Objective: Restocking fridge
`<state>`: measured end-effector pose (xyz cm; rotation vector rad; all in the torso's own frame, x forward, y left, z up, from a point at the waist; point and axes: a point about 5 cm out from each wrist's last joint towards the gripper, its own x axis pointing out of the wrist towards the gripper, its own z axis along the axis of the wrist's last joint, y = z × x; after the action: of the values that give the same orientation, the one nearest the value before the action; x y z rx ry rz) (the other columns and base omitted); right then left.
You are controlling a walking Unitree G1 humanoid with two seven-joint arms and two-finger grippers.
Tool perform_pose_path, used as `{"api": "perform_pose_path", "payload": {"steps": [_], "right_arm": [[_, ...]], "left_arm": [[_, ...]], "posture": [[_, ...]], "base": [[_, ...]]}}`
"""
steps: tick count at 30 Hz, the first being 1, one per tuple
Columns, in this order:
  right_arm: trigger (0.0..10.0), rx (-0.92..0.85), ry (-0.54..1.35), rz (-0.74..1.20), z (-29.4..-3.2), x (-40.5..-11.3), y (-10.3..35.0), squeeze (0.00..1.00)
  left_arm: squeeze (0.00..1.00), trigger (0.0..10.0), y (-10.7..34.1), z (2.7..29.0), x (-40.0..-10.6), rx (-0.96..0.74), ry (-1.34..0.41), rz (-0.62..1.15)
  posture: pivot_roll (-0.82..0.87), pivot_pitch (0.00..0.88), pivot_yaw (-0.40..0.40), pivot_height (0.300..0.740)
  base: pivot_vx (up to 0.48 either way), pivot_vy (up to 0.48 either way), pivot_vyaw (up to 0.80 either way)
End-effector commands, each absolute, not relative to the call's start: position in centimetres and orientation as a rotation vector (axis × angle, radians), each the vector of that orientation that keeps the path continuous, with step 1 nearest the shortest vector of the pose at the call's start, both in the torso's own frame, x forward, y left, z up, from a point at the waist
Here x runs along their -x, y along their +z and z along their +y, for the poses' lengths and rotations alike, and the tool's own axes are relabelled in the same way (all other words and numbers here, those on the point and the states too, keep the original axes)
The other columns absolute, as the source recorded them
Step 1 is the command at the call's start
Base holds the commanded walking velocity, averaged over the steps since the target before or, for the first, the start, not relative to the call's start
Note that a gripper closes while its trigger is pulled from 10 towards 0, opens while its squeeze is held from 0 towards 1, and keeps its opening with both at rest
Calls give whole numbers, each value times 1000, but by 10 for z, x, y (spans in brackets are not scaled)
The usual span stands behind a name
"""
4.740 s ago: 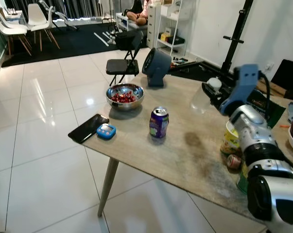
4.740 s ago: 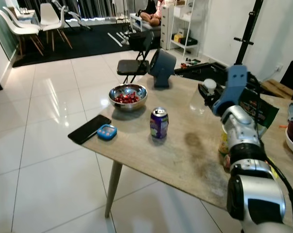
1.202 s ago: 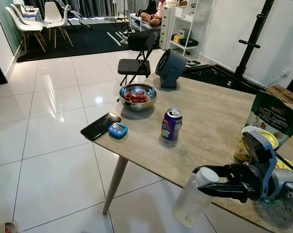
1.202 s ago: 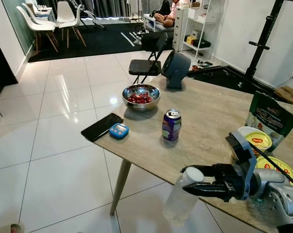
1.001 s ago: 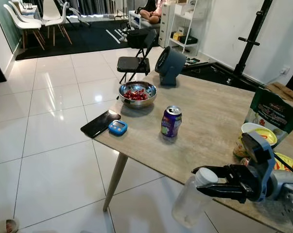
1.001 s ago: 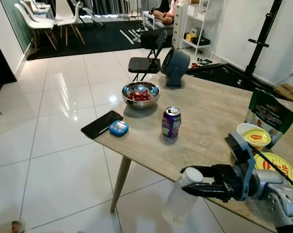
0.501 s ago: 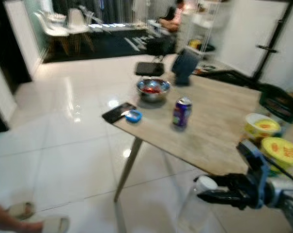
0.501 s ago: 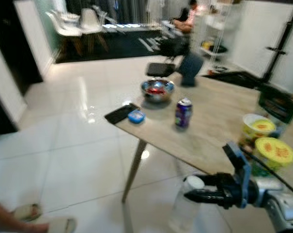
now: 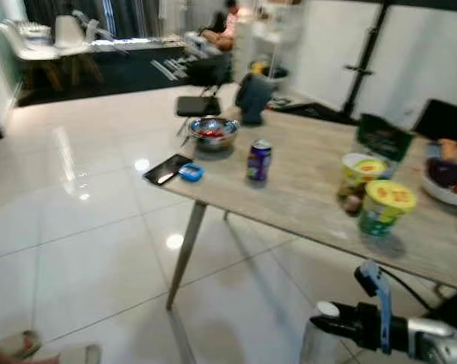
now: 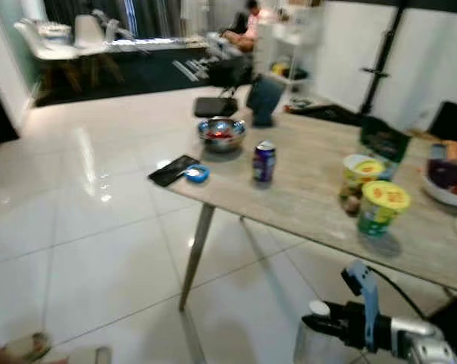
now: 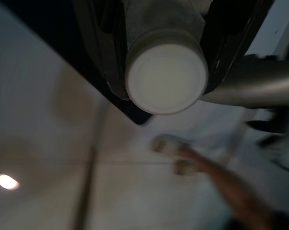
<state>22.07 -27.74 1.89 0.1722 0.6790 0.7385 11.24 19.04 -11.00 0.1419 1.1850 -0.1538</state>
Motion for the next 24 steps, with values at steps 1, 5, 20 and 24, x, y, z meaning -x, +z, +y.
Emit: {"api": "perform_pose_path", "payload": {"steps": [1,5,20,24], "right_arm": [[10000,-133,610,729,-280,-214,0,0],[10000,-94,412,798,-281,-204,-23,0],[10000,-66,-152,924,-283,-165,-65,0],[10000,-45,-205,1004,-279,-148,-75,0]], "left_arm": [[0,10000,-111,179,-112,-127,-211,1186],[0,10000,-111,181,-111,-135,-214,1187],[0,10000,-111,179,-113,-151,-234,1183],[0,10000,-111,177,-112,-166,-250,1190]], "posture": [[-26,0,-25,740],[-27,0,-22,740],[-21,0,-20,740],[-22,0,-20,740]], "base": [[0,0,0],[0,0,0],[0,0,0],[0,0,0]]}}
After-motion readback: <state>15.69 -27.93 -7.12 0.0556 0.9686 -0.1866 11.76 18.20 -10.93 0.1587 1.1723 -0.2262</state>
